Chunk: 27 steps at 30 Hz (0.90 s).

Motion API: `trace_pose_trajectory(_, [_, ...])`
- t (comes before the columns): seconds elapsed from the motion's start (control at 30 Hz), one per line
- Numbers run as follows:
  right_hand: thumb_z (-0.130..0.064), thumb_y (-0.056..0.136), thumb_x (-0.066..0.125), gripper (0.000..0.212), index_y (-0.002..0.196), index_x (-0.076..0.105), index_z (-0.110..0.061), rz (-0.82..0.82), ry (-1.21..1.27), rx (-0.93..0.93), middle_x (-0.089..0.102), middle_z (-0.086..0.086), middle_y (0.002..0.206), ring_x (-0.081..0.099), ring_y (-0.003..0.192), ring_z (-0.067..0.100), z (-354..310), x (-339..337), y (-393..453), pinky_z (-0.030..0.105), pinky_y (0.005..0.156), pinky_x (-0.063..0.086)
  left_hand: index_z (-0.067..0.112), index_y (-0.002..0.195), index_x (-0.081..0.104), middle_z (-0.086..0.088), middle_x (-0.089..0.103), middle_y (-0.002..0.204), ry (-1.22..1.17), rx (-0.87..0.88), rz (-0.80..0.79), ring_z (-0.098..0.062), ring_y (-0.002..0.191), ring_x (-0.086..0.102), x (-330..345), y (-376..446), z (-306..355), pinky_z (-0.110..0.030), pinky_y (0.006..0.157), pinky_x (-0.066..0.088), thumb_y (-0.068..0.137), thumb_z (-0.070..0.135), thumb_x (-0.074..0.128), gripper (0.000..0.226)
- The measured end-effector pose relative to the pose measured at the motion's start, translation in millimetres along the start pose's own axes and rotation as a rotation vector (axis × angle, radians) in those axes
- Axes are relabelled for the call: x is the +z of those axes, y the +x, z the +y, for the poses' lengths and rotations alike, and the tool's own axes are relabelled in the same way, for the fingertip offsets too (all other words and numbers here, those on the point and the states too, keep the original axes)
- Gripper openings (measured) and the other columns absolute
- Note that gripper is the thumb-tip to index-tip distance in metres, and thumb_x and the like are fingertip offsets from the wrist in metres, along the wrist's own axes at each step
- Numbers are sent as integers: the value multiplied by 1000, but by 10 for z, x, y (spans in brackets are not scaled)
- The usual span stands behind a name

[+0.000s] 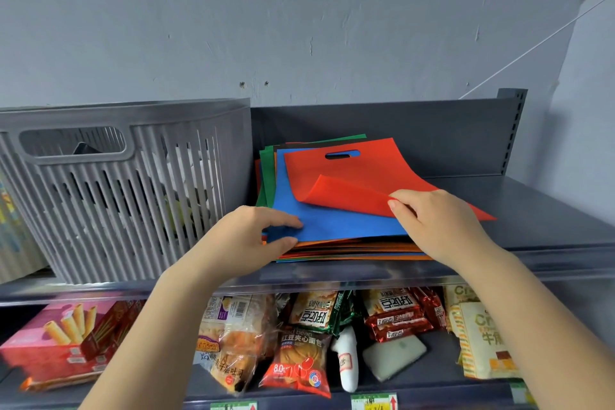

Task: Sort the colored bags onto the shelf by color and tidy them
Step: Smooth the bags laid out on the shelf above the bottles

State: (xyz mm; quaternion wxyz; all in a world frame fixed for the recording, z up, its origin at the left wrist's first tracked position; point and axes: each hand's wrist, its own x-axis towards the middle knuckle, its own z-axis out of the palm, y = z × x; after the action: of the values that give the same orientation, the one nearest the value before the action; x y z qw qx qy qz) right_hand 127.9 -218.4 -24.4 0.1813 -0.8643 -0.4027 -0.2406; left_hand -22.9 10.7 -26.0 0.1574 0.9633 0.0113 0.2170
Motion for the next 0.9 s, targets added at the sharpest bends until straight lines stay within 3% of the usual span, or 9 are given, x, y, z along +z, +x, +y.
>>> trace_pose_trajectory(0.1, [-32, 100, 36, 35, 67, 43, -37, -42, 7, -4, 48, -9, 56, 49, 60, 12, -12, -31, -20, 25, 49, 31, 19, 106, 73, 8, 71, 106, 47, 15, 110, -9, 99, 64, 4, 11, 28, -25, 88, 49, 90, 33, 51, 31])
trace_pose_trajectory(0.17, [-39, 99, 36, 27, 85, 58, -44, -81, 81, 16, 63, -13, 73, 57, 75, 13, -14, -75, -47, 24, 58, 41, 14, 101, 74, 1, 73, 97, 73, 35, 193, -18, 90, 68, 12, 27, 29, -27, 81, 50, 85, 32, 47, 36])
trace_pose_trajectory(0.23, [-45, 97, 34, 35, 112, 65, -37, -117, 145, 69, 69, -13, 103, 60, 99, 12, 7, -121, -49, 26, 75, 45, 10, 100, 73, -4, 73, 94, 107, 32, 297, -24, 85, 68, 19, 59, 33, -29, 77, 50, 85, 27, 54, 30])
trace_pose_trajectory(0.4, [-48, 94, 42, 38, 115, 66, -26, -149, 233, 276, 64, -6, 121, 56, 113, 17, 257, -194, 46, 36, 93, 46, 10, 102, 65, -3, 62, 87, 109, -196, 503, -17, 77, 56, 11, 181, 89, -30, 69, 47, 81, 31, 71, 31])
trace_pose_trajectory(0.5, [-48, 92, 50, 36, 114, 65, -24, -198, 221, 389, 61, -6, 124, 54, 114, 16, 447, -182, 108, 35, 91, 44, 14, 88, 58, 0, 57, 74, 69, -342, 448, -16, 70, 53, -5, 261, 160, -28, 60, 43, 83, 47, 62, 34])
trace_pose_trajectory(0.6, [-51, 89, 54, 54, 130, 53, -16, -252, 184, 490, 53, 2, 136, 50, 122, 22, 594, -117, 148, 36, 95, 42, 15, 82, 60, 1, 58, 67, -71, -410, 358, -13, 66, 52, 34, 314, 245, -22, 53, 34, 90, 52, 46, 41])
trace_pose_trajectory(0.8, [-36, 82, 71, 74, 139, 40, 0, -191, 397, 671, 43, 15, 143, 44, 129, 32, 700, -130, 170, 38, 100, 38, 9, 115, 63, -10, 67, 100, -301, -572, 251, -21, 87, 61, 68, 410, 321, -25, 67, 40, 88, 33, 61, 36])
trace_pose_trajectory(0.87, [-28, 80, 74, 66, 133, 48, 2, -163, 425, 702, 52, 17, 135, 52, 120, 33, 746, -155, 162, 37, 95, 41, 13, 83, 60, -4, 55, 74, -224, -603, 191, -17, 64, 48, 63, 412, 338, -26, 56, 31, 84, 12, 63, 3])
trace_pose_trajectory(0.9, [-26, 80, 75, 57, 126, 57, 3, -150, 443, 710, 61, 18, 122, 59, 105, 32, 787, -157, 152, 36, 86, 45, 10, 74, 54, -7, 45, 67, -180, -610, 179, -18, 59, 38, 70, 403, 348, -27, 52, 26, 81, 5, 60, 11])
